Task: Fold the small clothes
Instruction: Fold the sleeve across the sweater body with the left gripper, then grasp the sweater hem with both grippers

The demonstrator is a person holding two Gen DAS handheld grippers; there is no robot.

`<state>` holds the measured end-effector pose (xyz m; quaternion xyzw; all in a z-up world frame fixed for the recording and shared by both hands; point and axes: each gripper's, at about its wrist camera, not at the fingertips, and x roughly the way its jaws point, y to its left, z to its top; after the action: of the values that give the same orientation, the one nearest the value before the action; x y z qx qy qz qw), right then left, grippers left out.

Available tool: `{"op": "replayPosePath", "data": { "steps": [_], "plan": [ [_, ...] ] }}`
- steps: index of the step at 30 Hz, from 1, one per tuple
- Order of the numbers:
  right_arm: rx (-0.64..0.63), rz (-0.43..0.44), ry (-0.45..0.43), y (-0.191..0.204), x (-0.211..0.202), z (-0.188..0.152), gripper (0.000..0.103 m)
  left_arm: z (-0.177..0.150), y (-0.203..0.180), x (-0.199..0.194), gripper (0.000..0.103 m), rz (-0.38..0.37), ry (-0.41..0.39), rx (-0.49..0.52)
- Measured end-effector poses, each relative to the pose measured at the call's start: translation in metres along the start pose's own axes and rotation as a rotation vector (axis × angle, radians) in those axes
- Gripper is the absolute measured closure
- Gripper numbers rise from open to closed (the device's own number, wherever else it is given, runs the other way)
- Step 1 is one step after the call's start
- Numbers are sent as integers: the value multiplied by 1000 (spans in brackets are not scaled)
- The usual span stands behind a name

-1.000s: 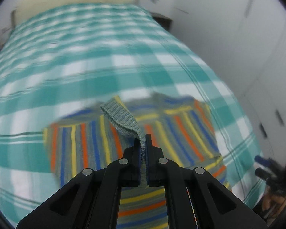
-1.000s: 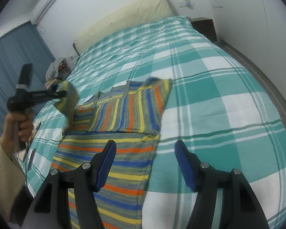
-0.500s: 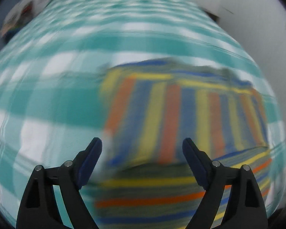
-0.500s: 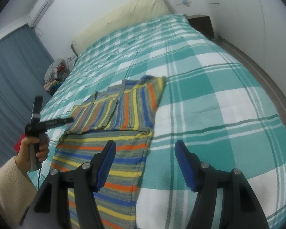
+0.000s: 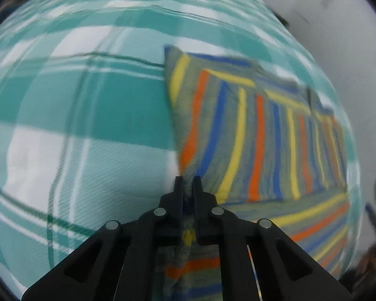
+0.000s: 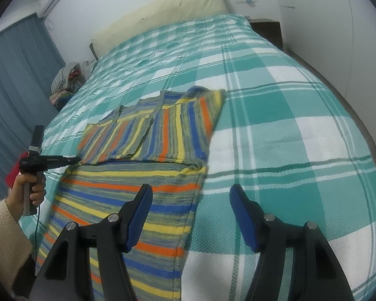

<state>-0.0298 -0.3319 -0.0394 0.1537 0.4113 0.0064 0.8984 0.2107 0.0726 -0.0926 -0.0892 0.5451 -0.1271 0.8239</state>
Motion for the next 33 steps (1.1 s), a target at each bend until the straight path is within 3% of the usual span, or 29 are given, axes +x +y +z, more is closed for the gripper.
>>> {"op": "replayPosePath", "data": {
  "steps": [3,6,8,10,12,15,16,18,20,22,24,29,33],
  "plan": [
    [-5,6,0,-1,-3,-1,39,-2,15,-5,98,-15,-24,-43],
    [6,16,18,-7,-2,-2,39,-3,4,-3,91,5,-8,51],
    [29,30,29,-11,-2,-3,39,4,5,-8,76,-4,-5,48],
    [49,44,22,-15,-5,-3,39,15,13,-17,42,4,-52,13],
    [46,41,12,-14,-7,-2,39,31,16,-17,35,16,-95,-18],
    [33,24,14,-13,-4,-1,39,51,16,-3,35,53,-88,-36],
    [35,24,21,-13,-2,-1,39,53,16,5,46,128,-80,-29],
    [40,27,35,-12,3,-1,39,53,26,20,54,322,-77,-46],
    [35,30,39,-10,4,-1,39,47,36,16,53,302,-122,-74],
    [24,27,34,-8,3,0,39,40,42,7,43,279,-123,-83],
    [17,24,32,-7,1,0,39,34,43,-3,40,277,-124,-73],
    [13,22,30,-5,-2,-1,39,10,27,-45,30,229,-156,-2],
    [-87,-2,65,18,-7,-12,38,-35,-15,-80,18,145,-159,133]
  ]
}}
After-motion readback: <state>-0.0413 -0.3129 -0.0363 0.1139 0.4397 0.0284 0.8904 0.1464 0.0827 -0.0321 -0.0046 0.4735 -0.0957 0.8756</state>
